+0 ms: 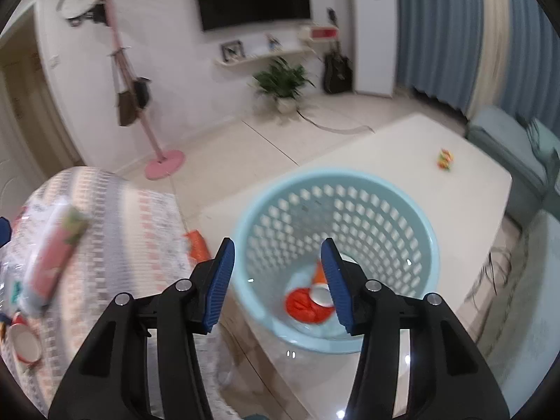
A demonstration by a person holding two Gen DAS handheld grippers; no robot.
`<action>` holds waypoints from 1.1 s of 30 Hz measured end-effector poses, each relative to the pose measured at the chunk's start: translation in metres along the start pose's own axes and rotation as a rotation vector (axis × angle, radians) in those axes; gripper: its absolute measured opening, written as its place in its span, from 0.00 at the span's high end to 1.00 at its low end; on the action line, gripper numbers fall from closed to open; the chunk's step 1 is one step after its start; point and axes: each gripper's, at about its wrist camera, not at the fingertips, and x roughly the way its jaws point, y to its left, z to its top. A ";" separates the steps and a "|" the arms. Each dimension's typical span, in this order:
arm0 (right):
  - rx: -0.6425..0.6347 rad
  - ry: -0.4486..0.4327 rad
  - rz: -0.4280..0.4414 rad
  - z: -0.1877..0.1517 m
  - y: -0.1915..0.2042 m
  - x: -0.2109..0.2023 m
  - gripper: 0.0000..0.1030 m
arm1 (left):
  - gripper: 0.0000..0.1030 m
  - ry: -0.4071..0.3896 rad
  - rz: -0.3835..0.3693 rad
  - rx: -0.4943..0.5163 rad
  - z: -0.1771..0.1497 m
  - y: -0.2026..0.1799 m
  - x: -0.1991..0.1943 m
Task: Collect trash
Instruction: 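Move both tools back toward the table of trash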
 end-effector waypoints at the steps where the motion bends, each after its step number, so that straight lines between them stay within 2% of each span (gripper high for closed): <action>1: -0.017 -0.023 0.014 0.001 0.010 -0.010 0.44 | 0.18 -0.022 0.016 0.000 -0.002 0.004 -0.015; 2: -0.028 -0.041 0.023 0.001 0.017 -0.018 0.41 | 0.18 -0.035 0.029 -0.002 -0.003 0.007 -0.024; 5: -0.080 -0.098 0.074 -0.001 0.048 -0.047 0.40 | 0.17 -0.081 0.077 -0.013 -0.006 0.023 -0.058; 11: -0.153 -0.148 0.150 -0.011 0.101 -0.080 0.32 | 0.11 -0.165 0.232 -0.076 -0.021 0.074 -0.122; 17: -0.203 -0.130 0.199 -0.021 0.155 -0.085 0.27 | 0.10 -0.209 0.460 -0.165 -0.039 0.147 -0.178; 21: -0.218 -0.100 0.206 -0.025 0.188 -0.073 0.21 | 0.09 -0.185 0.603 -0.232 -0.054 0.197 -0.205; 26: -0.188 -0.019 0.214 -0.027 0.221 -0.048 0.21 | 0.09 -0.162 0.635 -0.311 -0.075 0.256 -0.232; 33: -0.121 0.065 0.213 -0.024 0.244 -0.013 0.21 | 0.09 -0.062 0.583 -0.326 -0.080 0.301 -0.223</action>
